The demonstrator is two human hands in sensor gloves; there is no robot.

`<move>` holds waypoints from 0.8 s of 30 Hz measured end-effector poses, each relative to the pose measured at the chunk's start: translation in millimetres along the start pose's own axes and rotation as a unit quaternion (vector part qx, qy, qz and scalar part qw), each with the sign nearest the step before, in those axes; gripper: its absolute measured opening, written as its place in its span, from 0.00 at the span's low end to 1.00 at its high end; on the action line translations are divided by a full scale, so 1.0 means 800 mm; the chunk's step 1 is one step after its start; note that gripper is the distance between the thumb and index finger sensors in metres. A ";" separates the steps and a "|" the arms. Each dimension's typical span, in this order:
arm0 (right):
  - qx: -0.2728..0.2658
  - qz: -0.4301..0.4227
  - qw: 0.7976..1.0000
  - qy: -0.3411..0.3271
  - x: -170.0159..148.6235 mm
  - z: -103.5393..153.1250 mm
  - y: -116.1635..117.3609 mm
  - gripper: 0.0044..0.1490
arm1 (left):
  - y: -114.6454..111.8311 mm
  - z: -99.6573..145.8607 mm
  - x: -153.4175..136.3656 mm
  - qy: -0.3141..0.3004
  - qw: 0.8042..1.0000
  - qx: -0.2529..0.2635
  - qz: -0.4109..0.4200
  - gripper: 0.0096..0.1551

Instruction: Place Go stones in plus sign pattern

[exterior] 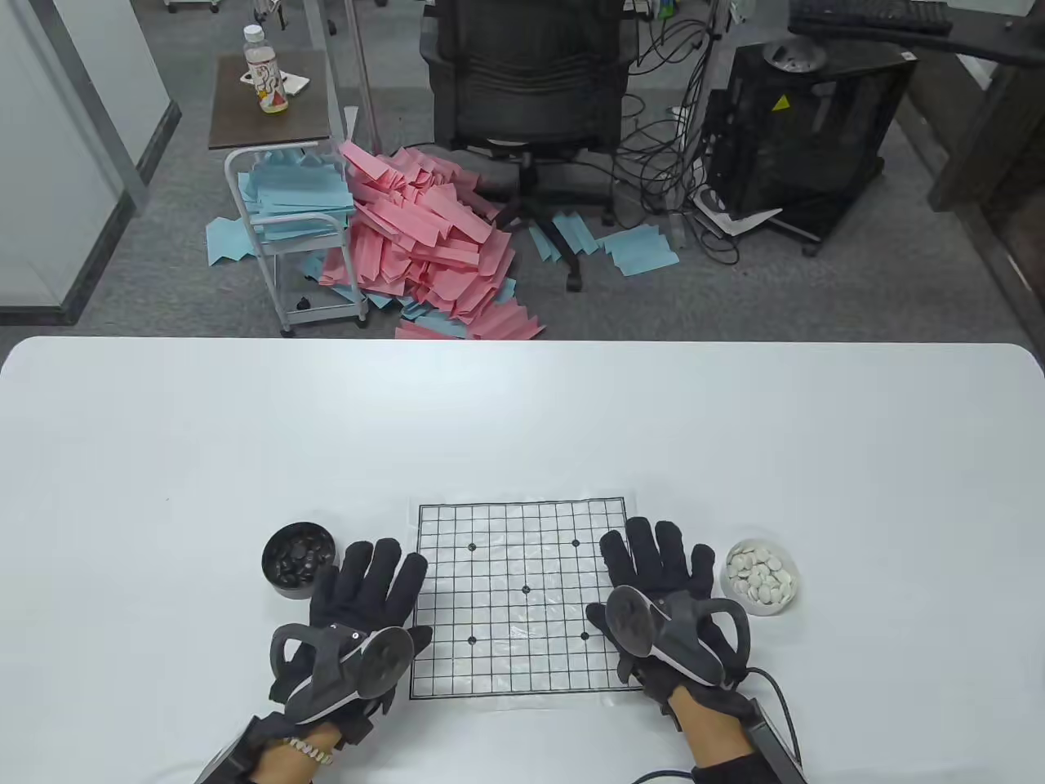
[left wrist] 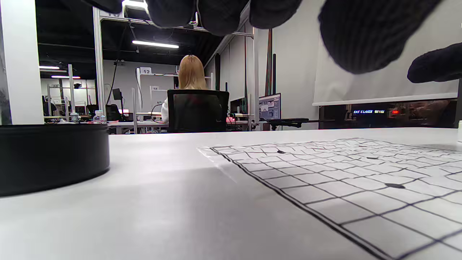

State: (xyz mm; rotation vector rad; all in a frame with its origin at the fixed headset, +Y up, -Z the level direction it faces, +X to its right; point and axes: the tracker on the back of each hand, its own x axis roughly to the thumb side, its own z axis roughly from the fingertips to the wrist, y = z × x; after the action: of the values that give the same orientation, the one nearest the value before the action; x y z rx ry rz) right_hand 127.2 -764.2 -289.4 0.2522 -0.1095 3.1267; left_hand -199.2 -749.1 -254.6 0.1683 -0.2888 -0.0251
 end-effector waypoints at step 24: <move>0.001 -0.008 1.000 -0.010 0.004 0.001 -0.001 0.56 | 0.000 0.000 -0.003 0.005 1.000 -0.002 0.004 0.51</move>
State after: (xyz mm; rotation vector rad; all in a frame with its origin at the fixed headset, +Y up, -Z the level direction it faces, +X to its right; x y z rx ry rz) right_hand 124.1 -763.6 -287.7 0.2841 -0.1029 3.1090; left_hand -201.3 -748.8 -255.6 0.1626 -0.2797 -0.0164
